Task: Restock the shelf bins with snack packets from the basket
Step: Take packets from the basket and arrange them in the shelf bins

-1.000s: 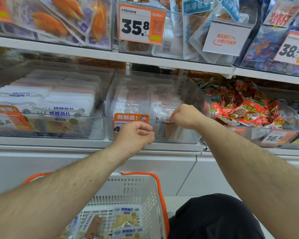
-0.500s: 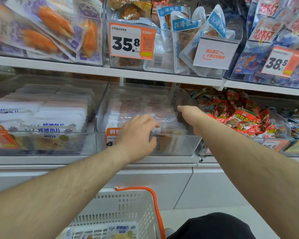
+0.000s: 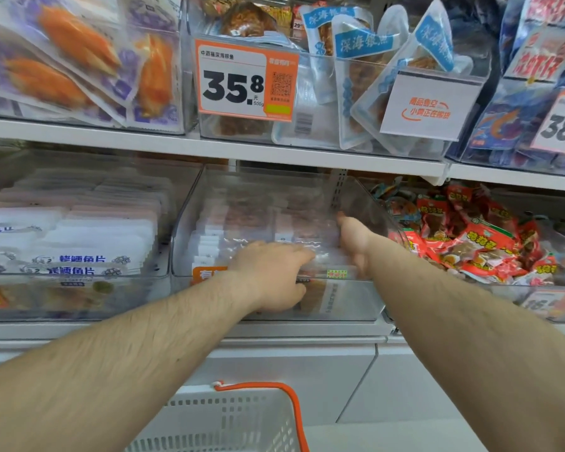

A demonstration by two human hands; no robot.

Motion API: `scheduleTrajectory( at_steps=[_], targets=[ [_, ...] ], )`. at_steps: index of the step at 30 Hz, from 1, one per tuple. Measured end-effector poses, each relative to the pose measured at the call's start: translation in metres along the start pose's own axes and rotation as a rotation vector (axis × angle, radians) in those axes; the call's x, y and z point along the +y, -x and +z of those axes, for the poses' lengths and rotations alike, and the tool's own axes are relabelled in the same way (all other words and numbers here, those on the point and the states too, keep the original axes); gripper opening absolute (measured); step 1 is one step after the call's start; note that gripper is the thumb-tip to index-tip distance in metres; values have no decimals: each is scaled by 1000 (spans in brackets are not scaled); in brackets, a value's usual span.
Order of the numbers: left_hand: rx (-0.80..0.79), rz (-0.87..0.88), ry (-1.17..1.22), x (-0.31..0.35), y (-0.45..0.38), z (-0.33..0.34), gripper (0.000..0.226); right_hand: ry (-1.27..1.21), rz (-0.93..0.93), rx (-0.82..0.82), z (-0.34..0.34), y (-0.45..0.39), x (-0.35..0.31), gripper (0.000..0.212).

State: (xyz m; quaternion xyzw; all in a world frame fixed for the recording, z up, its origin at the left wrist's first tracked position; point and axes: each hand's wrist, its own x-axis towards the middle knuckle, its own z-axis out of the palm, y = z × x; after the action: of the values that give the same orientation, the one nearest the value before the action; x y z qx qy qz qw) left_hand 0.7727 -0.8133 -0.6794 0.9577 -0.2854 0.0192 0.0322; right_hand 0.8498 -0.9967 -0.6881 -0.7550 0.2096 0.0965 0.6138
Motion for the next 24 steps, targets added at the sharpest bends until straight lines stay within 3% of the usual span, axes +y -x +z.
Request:
scheduleTrajectory(
  at_steps=[4,9,13,16,17,20,24],
  targets=[
    [-3,-18,40,-3,-2,-1,54,-41,12,-17,-4,-7,-1,59],
    [-24,-90,139,-1,-15,-18,78,-96,-15,-68,0,-18,-11,73],
    [6,-197,224,-15,-36,-28,75,-140,-24,-2,0,-32,-22,74],
    [11,-262,297,-22,-46,-31,74,-124,-28,-112,4,-39,-34,78],
    [11,-269,312,-26,-49,-30,73,-107,-35,-130,8,-41,-38,75],
    [13,-280,340,-32,-52,-27,75,-60,-128,23,10,-54,-46,64],
    [-3,-287,351,-35,-57,-19,77,53,-248,100,12,-64,-54,36]
  ],
)
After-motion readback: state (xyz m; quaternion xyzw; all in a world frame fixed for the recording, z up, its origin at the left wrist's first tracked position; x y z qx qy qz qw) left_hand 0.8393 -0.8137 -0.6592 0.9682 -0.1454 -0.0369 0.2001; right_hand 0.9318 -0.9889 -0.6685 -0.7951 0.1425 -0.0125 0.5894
